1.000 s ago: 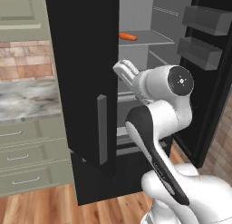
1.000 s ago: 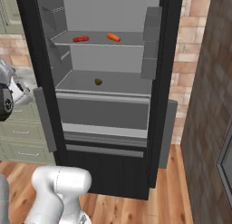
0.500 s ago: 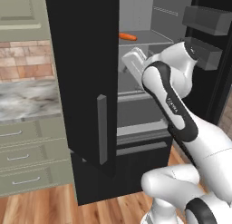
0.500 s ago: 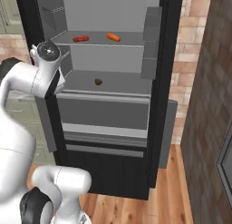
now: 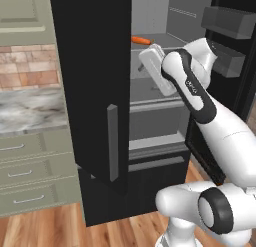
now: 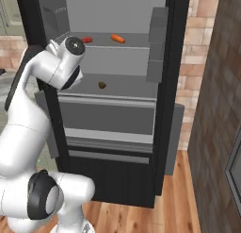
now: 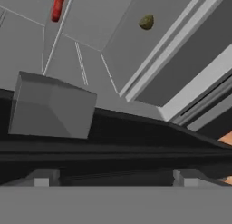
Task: Open the fridge, remove the kiwi, carrot, and steak, and place them on any counter.
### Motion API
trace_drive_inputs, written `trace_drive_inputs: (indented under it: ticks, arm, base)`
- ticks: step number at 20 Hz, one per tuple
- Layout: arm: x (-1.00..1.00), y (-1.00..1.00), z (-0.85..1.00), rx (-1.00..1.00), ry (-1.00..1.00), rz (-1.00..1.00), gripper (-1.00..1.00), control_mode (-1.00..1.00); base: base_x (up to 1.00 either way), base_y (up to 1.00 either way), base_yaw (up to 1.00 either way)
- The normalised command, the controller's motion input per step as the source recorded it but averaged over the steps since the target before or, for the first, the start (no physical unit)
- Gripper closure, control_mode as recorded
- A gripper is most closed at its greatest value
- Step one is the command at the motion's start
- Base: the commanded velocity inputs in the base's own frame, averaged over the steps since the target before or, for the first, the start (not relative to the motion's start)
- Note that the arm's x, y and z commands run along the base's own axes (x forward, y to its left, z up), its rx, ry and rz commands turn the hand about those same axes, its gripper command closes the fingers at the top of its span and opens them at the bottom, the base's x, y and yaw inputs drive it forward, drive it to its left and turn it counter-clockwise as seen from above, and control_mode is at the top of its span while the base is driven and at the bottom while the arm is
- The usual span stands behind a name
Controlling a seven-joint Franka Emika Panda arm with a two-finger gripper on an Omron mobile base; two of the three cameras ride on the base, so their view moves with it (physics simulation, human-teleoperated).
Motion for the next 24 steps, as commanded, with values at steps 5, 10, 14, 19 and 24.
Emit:
trace_drive_inputs:
  ticks: [5,10,14,19,24]
  arm:
    - [0.82,-0.14,-0.01,0.08,0.0,0.1,-1.0,-1.0]
    - [0.8,-0.06,-0.1,0.05,0.0,0.1,-1.0,-1.0]
    - [0.42,0.22,-0.28,0.0,0.0,0.16,-1.0,-1.0]
    - [0.08,0.59,-0.13,0.01,-0.08,0.18,-1.0,-1.0]
    - [0.11,0.63,-0.01,0.01,-0.05,0.16,-1.0,-1.0]
  base:
    - [0.0,0.0,0.0]
    - [0.0,0.0,0.0]
    - [0.0,0.0,0.0]
    - [0.0,0.0,0.0]
    - [0.0,0.0,0.0]
